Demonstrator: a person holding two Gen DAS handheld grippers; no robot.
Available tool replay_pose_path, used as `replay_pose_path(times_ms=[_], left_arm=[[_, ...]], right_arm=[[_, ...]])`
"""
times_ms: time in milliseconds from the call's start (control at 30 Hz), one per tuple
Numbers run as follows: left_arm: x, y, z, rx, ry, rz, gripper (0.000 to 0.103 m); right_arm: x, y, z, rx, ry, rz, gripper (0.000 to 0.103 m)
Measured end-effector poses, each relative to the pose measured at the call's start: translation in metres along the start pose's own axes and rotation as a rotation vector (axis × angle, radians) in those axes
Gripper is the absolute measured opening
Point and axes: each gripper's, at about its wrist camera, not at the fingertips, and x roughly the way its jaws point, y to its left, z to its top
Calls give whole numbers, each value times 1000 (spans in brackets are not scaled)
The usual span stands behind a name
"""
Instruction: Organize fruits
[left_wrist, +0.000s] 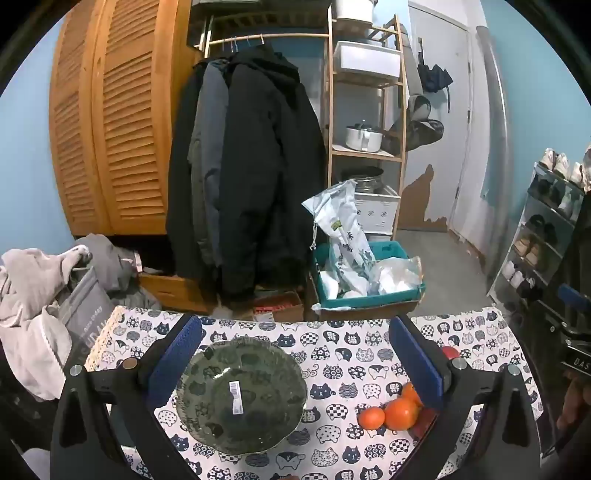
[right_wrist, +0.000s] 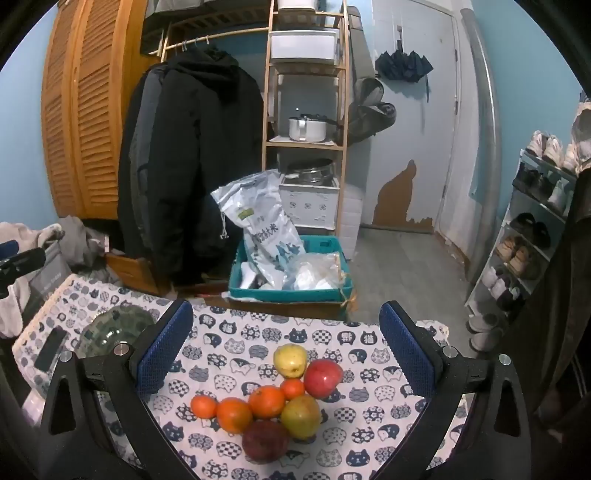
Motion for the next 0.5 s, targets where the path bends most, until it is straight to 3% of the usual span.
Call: replay_pose_path(times_ms=[500], left_arm=[[-1, 2, -2, 2, -2, 1, 102]], right_arm=[[3, -3, -2, 4, 6, 0, 100]])
